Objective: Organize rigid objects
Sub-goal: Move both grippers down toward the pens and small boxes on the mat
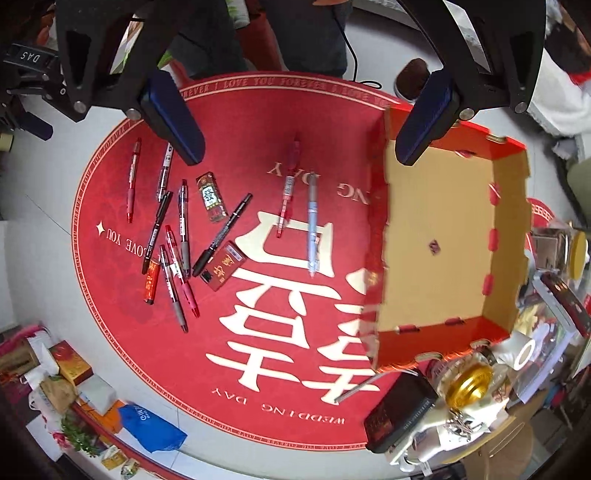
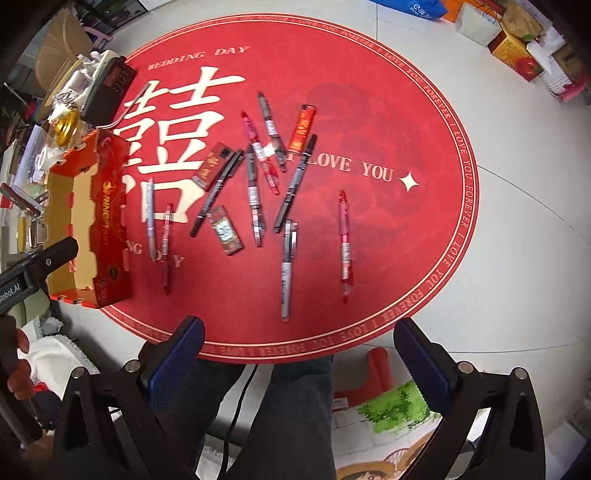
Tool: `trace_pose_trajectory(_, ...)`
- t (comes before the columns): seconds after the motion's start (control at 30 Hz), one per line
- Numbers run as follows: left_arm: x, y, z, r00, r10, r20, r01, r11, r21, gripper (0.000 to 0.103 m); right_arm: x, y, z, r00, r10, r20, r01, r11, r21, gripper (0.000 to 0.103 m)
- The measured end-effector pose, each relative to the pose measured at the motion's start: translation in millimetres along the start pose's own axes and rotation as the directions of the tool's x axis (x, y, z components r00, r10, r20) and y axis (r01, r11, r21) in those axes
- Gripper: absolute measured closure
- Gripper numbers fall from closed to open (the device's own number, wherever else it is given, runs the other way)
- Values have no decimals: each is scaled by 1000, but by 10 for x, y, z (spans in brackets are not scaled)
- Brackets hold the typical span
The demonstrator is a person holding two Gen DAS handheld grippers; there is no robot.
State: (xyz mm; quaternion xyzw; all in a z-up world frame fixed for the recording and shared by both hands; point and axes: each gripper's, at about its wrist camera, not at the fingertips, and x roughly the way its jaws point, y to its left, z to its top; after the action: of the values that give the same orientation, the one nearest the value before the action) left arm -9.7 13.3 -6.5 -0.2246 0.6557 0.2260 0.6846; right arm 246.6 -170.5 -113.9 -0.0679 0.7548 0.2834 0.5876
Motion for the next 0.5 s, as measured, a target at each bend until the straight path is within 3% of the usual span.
trace_pose_trajectory(0.23, 613, -150, 75, 1000, -16, 13, 17, 999, -41, 0, 501, -218, 81, 999, -1, -38, 2, 999, 43, 0)
trace_pose_trajectory(0.5, 1136, 171, 130, 999, -34, 30, 35, 999, -18, 0, 862, -184, -86, 1000, 19, -22, -16, 993, 114, 0)
